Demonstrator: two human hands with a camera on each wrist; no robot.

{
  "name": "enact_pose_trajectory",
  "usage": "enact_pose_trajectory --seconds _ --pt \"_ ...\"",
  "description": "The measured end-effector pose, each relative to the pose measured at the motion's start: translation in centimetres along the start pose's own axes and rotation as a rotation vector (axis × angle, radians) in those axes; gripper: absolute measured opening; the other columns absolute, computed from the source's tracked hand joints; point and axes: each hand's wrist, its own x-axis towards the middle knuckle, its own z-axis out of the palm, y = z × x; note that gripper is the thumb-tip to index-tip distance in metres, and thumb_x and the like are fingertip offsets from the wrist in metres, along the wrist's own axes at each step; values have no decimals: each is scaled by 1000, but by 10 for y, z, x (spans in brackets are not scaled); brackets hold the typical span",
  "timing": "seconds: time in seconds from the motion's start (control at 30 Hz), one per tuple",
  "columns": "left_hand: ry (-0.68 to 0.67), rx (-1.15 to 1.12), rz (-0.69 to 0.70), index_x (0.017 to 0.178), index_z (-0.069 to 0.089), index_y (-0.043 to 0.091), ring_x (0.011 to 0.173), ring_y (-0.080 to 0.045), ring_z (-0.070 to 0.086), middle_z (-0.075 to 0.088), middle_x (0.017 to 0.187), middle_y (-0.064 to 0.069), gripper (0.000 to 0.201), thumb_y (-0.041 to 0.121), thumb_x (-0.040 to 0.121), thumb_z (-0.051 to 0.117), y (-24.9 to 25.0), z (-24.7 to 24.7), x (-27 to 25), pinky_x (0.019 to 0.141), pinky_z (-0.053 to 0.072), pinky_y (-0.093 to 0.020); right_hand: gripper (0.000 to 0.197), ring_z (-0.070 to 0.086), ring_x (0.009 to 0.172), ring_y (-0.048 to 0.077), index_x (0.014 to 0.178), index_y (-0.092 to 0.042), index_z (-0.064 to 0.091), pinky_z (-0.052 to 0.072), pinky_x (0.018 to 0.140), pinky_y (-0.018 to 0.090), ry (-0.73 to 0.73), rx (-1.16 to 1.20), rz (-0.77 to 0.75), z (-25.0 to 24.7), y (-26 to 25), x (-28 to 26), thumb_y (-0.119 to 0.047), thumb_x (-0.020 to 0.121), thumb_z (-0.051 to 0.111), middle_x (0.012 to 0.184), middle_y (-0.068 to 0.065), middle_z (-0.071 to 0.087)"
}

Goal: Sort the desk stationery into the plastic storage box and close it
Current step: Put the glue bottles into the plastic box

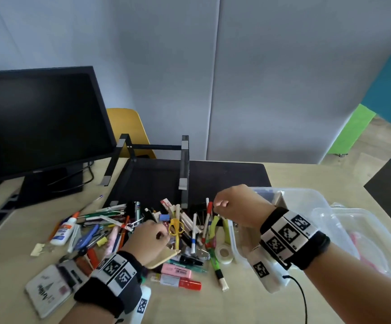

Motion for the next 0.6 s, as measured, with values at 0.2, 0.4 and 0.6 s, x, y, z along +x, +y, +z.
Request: enact_pose_trajectory --seconds 0.2,0.4,0.6 --pt "-28 34 -109 101 67 21 107 -15 55 63 108 3 27 36 90 47 -58 -17 -19 103 37 -37 20 60 86 22 76 -20 64 51 78 30 -98 47 -3 36 -50 24 -19 85 47 93 3 67" --pt "30 -45 -198 101 65 11 101 -20 57 62 106 -4 20 25 91 54 -109 -27 -24 91 42 -32 22 64 90 23 93 -16 68 55 79 32 -206 59 61 93 -74 45 -17 87 47 99 5 68" --pt "99 -25 -308 99 66 12 96 -22 60 63 99 -4 21 26 92 53 -156 -36 -21 86 46 -33 32 60 105 17 119 -20 60 52 88 26 -188 109 136 144 -78 53 -16 87 54 119 0 62"
